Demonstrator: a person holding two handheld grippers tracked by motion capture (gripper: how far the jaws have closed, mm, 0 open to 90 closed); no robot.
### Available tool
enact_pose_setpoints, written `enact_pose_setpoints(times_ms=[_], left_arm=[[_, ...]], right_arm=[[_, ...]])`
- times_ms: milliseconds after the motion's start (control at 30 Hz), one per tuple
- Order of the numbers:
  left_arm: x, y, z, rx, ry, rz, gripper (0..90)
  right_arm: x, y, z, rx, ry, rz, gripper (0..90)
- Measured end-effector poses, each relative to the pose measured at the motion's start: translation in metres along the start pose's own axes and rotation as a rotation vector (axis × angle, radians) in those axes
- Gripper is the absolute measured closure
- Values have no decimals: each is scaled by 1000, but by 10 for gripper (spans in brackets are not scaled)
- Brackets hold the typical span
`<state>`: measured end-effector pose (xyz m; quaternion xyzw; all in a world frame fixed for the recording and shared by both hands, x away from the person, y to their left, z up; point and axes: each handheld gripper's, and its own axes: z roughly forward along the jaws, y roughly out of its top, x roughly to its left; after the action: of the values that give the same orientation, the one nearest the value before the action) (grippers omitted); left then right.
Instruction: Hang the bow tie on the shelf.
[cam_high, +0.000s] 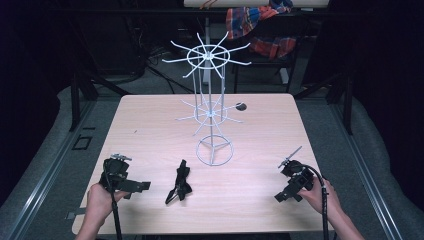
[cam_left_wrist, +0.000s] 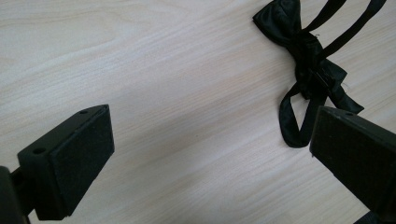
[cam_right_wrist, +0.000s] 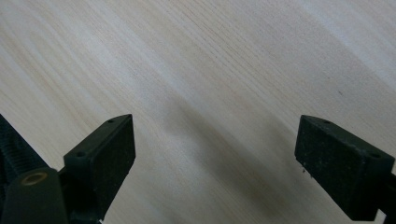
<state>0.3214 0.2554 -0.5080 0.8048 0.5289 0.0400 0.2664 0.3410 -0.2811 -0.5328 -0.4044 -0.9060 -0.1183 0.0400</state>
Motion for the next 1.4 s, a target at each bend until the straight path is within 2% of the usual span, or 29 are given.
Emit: enact_pose_setpoints(times_ms=[67,100,133,167,200,267,333,467,500,533,633,700,733,767,833,900,933,1000,1033,1100,1167,1200,1233,1333,1367,1400], left_arm=[[0,0,0,0,2,-1,0],[0,0,0,-1,2,-2,0],[0,0,0,-2,3,-3,0],[0,0,0,-2,3,-4,0],[0,0,0,-4,3,-5,0],[-1,1,-1,-12,8,-6,0],[-2,2,-1,-21,13,-9,0],[-5,2,-1,-27,17,-6,0],[-6,3,-1,-30,20,-5,0],[-7,3,-1,-31,20,-1,0],[-11,5,0,-39,21,11,0],[-15,7,1,-30,26,30,0],[-18,8,2,-28,28,34,0],[-20,8,3,-28,23,40,0],[-23,9,4,-23,25,57,0],[-28,11,4,-33,30,67,0],[-31,14,5,-38,27,73,0],[-38,20,9,-29,21,88,0],[-41,22,12,-24,12,94,0],[-46,25,16,-14,11,113,0],[-50,28,20,-22,12,121,0],[-52,29,20,-22,13,127,0],[-54,30,21,-19,7,132,0],[-55,32,23,-20,10,140,0],[-56,33,24,-24,10,139,0],[-56,34,24,-27,9,143,0]], right_arm=[[0,0,-1,15,-8,-6,122],[3,-1,3,-41,13,34,123],[4,-1,3,-40,3,30,123],[0,2,-3,48,-10,-40,123],[3,0,0,-5,-5,-2,123],[2,1,-2,14,-10,-19,124],[3,0,0,-8,-3,1,125],[3,0,0,-5,-7,-3,125],[4,-1,1,-23,-7,11,125],[3,1,-1,4,-7,-14,124],[3,1,0,1,-5,-16,123],[3,-1,2,-18,1,1,120],[2,0,0,5,0,-11,119],[5,-2,4,-55,12,40,119],[5,1,0,-28,2,1,119],[6,2,1,-26,2,-9,120],[5,3,0,-5,-2,-24,119],[6,3,3,-23,4,-4,119],[4,3,2,-8,12,-11,118],[2,4,1,12,1,-29,118],[3,4,2,-3,7,-23,119],[6,2,5,-42,12,9,119],[5,3,3,-16,10,-12,119],[4,3,4,-10,11,-12,118],[5,2,5,-15,21,6,118],[4,2,4,-9,10,-2,118]])
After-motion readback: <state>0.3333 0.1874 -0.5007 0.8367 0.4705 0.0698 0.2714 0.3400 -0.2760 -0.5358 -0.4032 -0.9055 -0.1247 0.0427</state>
